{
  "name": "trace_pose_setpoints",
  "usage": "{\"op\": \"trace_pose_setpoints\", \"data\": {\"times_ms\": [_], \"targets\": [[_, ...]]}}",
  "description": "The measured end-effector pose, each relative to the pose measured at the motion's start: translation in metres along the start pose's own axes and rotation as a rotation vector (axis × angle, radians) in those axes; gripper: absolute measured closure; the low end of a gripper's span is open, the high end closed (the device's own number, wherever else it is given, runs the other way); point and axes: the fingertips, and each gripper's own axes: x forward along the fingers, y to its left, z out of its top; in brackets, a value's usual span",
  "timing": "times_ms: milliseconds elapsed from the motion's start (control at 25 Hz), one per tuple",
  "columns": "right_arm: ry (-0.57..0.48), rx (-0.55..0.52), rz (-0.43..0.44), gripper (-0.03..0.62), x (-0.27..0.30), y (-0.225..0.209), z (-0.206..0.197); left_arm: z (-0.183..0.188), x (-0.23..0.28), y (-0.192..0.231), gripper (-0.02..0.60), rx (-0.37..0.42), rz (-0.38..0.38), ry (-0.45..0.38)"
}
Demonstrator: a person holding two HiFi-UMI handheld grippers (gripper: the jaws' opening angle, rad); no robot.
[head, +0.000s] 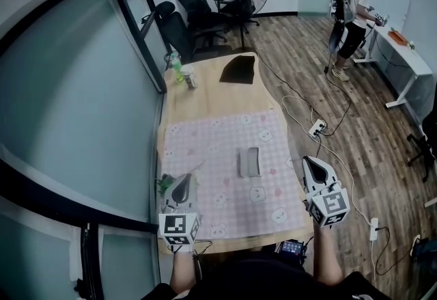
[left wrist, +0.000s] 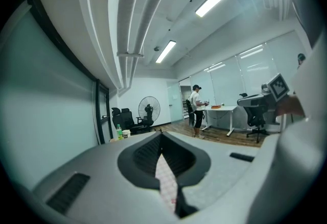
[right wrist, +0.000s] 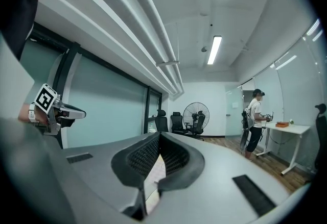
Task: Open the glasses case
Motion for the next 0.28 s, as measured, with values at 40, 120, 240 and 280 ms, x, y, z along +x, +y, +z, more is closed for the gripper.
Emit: {"op": "trace_pose_setpoints", "data": {"times_ms": [40,120,240,280], "targets": [[-0.001,0.001,-0.001,0.577,-0.0001,-0.0007,0.0008,-0.0002,0.0005,-0.0005,0.584,-0.002,-0.002,0.002],[-0.003,0.0,-0.001,0.577,0.0,-0.0009,0.0022,-0.0002,0.0002,-0.0012,0.584,-0.001,-0.004,0.003],[-0.005,-0.005,-0.001,0.577,0.0008,-0.0001,0.0035,-0.0009,-0.0005,-0.0011,0.584,-0.002,-0.006,0.002],[-0.006,-0.008,0.0,0.577,0.0012,0.0001,0.004,-0.0012,-0.0006,-0.001,0.584,-0.003,-0.006,0.002]]}}
